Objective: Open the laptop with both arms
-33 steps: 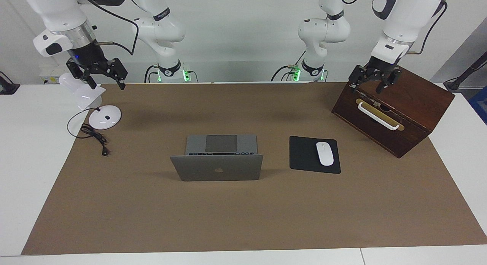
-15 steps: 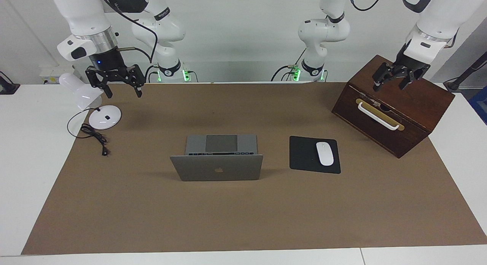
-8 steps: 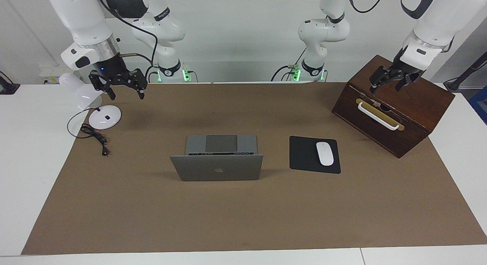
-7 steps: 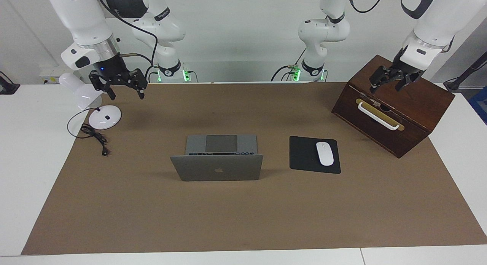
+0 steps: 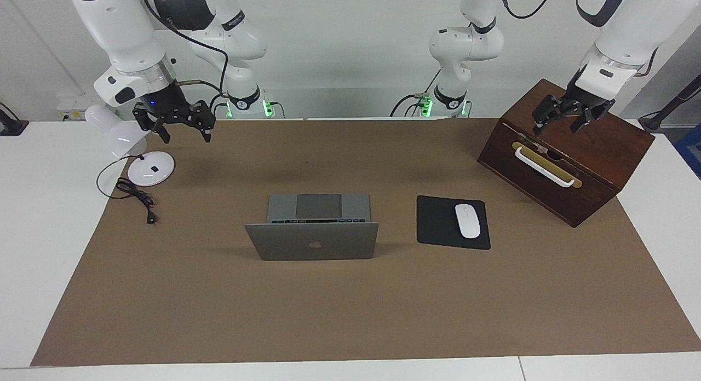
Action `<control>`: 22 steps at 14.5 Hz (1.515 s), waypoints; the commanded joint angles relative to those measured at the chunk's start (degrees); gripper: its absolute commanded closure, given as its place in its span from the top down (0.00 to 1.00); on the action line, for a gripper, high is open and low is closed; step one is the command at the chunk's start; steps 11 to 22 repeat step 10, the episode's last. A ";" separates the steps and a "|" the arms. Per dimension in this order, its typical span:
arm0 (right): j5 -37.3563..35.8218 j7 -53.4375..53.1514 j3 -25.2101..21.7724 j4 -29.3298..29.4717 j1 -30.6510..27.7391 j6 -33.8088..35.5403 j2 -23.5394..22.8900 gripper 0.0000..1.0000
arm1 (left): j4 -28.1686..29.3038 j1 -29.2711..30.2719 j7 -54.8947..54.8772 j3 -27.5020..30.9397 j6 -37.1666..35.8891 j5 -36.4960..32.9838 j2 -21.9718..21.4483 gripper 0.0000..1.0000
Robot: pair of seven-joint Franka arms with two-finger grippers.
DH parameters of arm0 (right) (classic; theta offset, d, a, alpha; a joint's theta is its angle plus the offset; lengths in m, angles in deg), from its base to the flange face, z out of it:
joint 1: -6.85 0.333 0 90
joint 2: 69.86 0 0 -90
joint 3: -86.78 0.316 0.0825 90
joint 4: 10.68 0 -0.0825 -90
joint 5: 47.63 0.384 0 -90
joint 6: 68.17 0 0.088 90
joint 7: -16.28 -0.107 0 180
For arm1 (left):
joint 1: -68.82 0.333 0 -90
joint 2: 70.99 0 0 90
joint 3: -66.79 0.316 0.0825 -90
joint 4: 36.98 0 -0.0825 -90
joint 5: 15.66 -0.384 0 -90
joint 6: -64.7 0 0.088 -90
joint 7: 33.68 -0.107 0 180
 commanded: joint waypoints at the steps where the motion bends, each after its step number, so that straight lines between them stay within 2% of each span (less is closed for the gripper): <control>1: -3.50 0.21 0.26 -0.67 0.21 1.20 0.65 1.00 | 0.92 0.36 -0.96 -0.20 0.82 -0.42 -0.72 1.00; 22: -4.29 0.21 0.26 -0.67 0.03 1.99 0.74 1.00 | 1.01 0.45 -0.96 -0.20 0.74 -0.33 -0.89 1.00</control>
